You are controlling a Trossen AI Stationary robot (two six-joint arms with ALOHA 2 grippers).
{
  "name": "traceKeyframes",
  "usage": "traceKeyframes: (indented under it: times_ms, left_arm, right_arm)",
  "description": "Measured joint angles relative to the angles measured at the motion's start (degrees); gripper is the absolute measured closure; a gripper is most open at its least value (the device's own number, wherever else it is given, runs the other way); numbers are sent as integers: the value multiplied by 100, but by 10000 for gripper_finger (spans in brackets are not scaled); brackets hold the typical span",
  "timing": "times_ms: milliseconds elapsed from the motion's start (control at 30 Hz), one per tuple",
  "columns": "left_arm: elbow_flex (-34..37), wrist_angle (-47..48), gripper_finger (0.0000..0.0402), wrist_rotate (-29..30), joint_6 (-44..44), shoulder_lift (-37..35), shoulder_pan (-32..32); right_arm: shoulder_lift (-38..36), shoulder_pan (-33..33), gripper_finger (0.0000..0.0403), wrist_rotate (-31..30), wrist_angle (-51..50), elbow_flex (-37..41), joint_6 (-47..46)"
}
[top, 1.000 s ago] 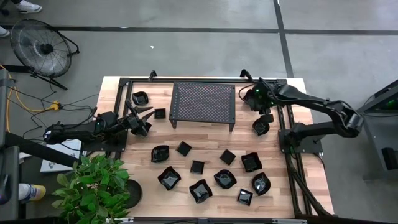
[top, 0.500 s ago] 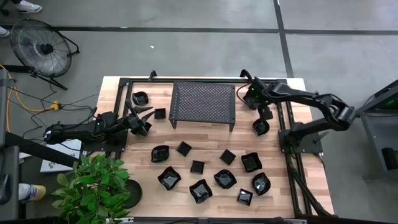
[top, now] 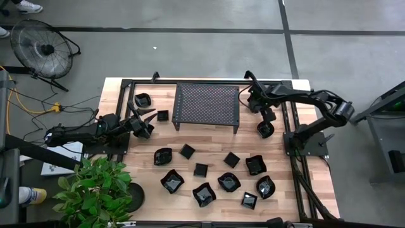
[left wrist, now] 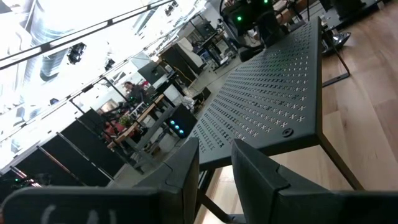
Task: Pick & Place Mini shaped plates
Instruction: Put the distorted square plate on the shelf
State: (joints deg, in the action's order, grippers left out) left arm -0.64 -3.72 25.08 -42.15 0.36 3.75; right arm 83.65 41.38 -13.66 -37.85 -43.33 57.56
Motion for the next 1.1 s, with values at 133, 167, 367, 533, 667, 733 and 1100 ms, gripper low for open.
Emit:
traceKeyframes:
  times_ms: [133, 167, 367, 533, 667, 733, 1100]
  left_arm:
    - [0, 2, 309, 0, 1, 0, -1]
    - [0, 1, 309, 0, 0, 0, -2]
    - [0, 2, 309, 0, 1, 0, -1]
    - [0, 1, 309, 0, 1, 0, -2]
    - [0, 2, 309, 0, 0, 0, -1]
    - [0, 1, 309, 0, 1, 0, 0]
    - [0, 0, 309, 0, 0, 0, -1]
  right_arm:
    - [36, 12, 222, 7, 41, 0, 0]
    - [38, 20, 227, 9, 48, 0, 0]
    - [38, 27, 271, -29, 60, 0, 0]
    - [38, 27, 302, 19, 55, 0, 42]
    - [38, 27, 314, 54, 56, 0, 62]
    - [38, 27, 315, 53, 55, 0, 104]
    - [38, 27, 309, 117, 64, 0, 217]
